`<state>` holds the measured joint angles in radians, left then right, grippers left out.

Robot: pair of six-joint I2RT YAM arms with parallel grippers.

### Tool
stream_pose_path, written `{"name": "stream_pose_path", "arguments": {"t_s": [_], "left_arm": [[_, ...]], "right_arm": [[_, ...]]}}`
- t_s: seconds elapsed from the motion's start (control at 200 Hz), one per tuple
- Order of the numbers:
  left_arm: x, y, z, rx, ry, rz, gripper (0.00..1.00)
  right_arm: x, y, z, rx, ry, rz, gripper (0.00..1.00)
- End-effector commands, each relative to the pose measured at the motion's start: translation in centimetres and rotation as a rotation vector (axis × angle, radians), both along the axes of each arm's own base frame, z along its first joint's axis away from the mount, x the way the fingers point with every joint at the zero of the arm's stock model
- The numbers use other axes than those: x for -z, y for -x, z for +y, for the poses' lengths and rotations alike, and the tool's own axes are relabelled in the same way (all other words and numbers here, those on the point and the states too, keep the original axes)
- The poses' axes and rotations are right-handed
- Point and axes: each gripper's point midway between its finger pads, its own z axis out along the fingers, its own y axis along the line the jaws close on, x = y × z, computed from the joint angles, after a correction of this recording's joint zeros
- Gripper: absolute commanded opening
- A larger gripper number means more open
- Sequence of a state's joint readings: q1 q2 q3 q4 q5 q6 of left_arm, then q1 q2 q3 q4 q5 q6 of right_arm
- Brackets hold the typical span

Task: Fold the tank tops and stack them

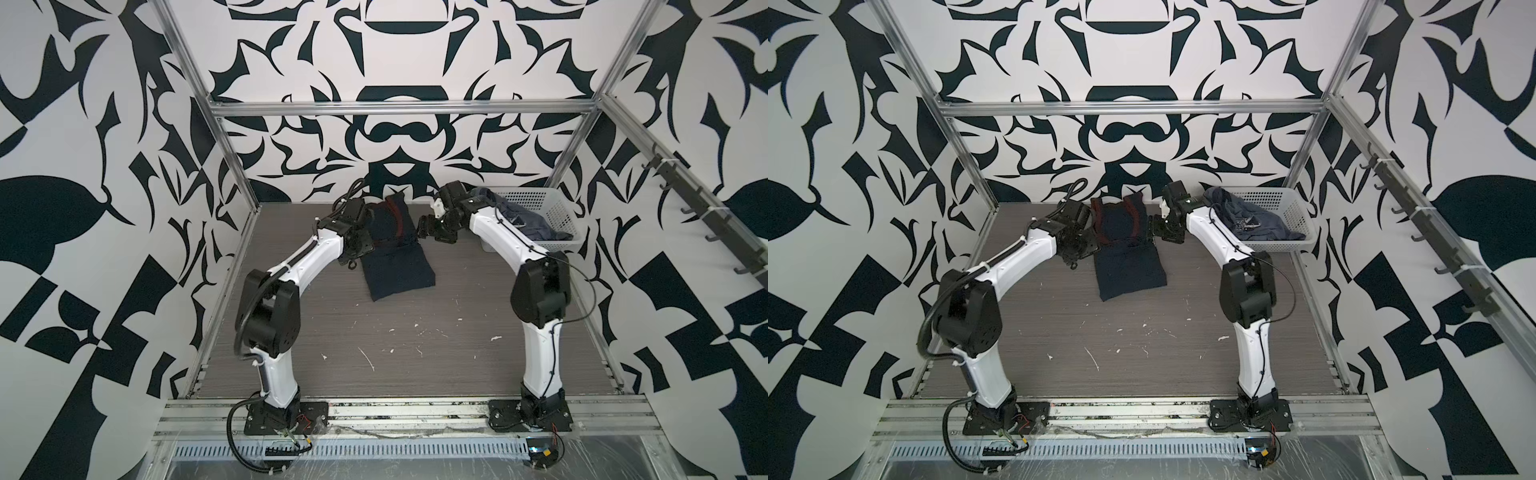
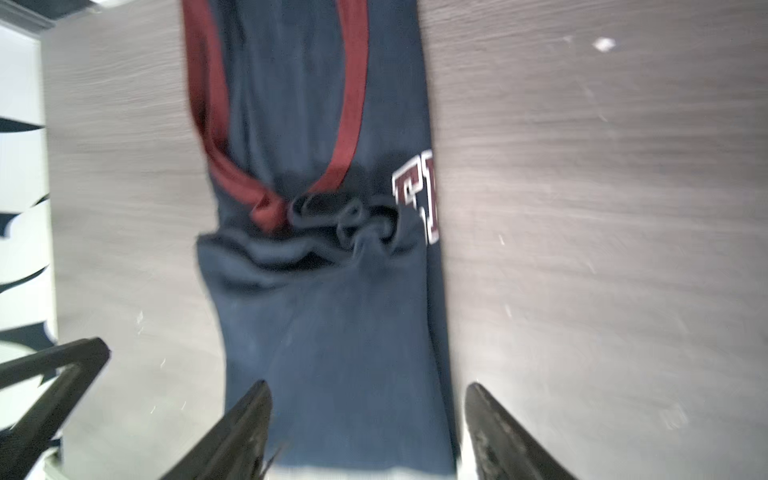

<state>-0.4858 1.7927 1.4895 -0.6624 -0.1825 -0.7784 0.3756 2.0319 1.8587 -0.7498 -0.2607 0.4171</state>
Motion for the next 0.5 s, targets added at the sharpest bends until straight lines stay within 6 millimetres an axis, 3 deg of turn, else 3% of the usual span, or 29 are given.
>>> {"name": "stream_pose_path", "arguments": {"t_s": [0.0,0.19,0.35,0.495], "left_arm": [[2.0,3.4,-1.8,0.019,-0.008,0.052,0.70],[5.2,7.7,-3.2,0.012,0.053,0.105,0.70],[6.8,8.9,-3.3,-0.009,0.153,0.076,0.71],[7.8,8.9,-4.2,-0.002,0.220,0.069,0.68]], "right_arm": [[1.1,2.3,-0.2,-0.023,0.039,-0.009,0.74],[4.0,7.0,-0.3,-0.046,0.010,0.036,0.73],[6.5,8.4,-0.6,-0.053,-0.002,0.072,0.73],[7.9,8.3,-0.5,-0.041,-0.020,0.094,0.73]]}}
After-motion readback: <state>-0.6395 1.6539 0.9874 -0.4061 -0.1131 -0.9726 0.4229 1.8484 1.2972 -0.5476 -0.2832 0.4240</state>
